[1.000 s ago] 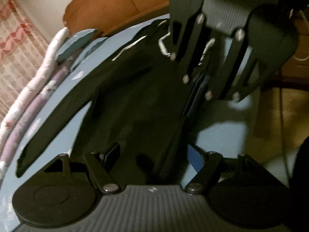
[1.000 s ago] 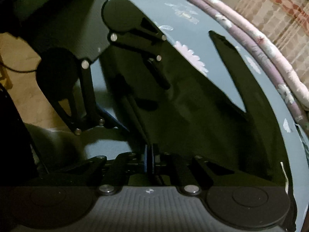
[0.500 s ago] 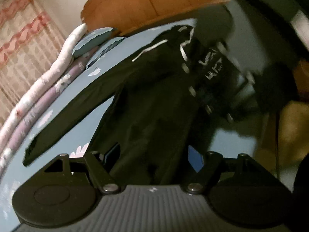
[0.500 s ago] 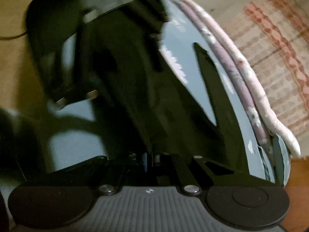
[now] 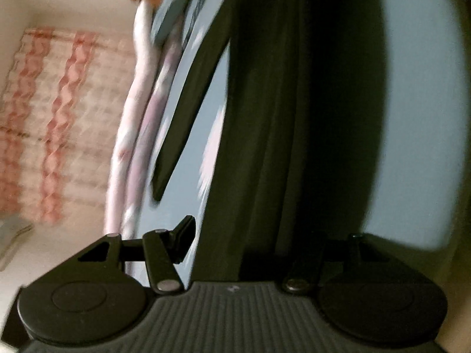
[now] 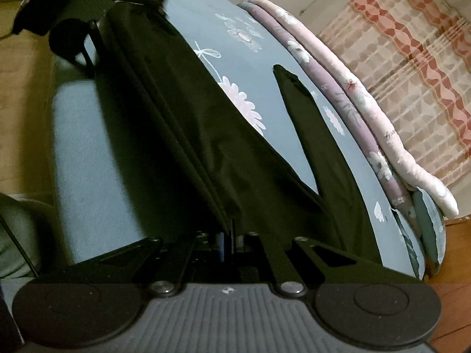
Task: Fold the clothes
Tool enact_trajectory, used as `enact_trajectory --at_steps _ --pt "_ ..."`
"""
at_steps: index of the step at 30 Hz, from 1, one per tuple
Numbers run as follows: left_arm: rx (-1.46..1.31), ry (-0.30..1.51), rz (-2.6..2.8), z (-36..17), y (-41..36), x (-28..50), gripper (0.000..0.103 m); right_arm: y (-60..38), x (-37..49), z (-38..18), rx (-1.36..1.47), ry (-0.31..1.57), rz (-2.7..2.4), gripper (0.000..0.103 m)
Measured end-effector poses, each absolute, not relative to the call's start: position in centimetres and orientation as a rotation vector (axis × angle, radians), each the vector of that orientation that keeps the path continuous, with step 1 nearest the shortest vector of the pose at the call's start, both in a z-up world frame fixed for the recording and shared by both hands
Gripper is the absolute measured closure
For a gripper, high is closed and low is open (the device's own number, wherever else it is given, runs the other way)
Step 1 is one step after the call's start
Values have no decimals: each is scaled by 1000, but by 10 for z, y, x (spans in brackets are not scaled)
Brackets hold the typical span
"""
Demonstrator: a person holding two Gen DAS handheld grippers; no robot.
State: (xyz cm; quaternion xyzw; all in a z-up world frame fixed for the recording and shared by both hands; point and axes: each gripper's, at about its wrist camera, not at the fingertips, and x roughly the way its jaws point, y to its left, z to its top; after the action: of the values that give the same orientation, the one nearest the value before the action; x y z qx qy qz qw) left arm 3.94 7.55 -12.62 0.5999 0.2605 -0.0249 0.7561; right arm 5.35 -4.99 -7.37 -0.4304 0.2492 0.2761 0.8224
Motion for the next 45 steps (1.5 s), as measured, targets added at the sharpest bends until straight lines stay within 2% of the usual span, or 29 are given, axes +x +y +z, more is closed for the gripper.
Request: enact_trajectory --at_steps 8,10,12,22,30,32,36,37,39,41,44,45 --pt "1324 624 133 -136 134 50 43 -49 52 -77 -917 538 579 96" --pt "1323 633 131 -136 136 52 51 -48 50 -81 -931 541 577 93" --pt "1325 685 117 -136 136 52 101 -46 48 -83 -932 554 589 93" --pt "1356 774 34 -102 141 20 100 -45 40 -56 -852 611 690 98" --pt "1344 844 -18 -120 143 7 98 -40 28 -71 -863 685 756 98" --pt "1333 854 -22 -124 144 4 92 -38 26 -76 -875 697 759 98" --pt "1325 866 -28 -123 144 2 88 -37 26 -78 -868 715 778 95" --pt "1315 870 -29 -122 144 -1 85 -36 25 -77 -865 714 785 92" --pt "1298 879 -33 -118 144 -5 70 -37 24 -74 -845 712 806 86" --pt "1295 886 -31 -114 146 -10 63 -37 24 -70 -820 711 834 85" --pt "1275 914 -17 -108 152 -16 62 -35 24 -67 -791 712 870 82" --pt "1261 924 -10 -105 155 -19 58 -35 23 -66 -787 707 875 80"
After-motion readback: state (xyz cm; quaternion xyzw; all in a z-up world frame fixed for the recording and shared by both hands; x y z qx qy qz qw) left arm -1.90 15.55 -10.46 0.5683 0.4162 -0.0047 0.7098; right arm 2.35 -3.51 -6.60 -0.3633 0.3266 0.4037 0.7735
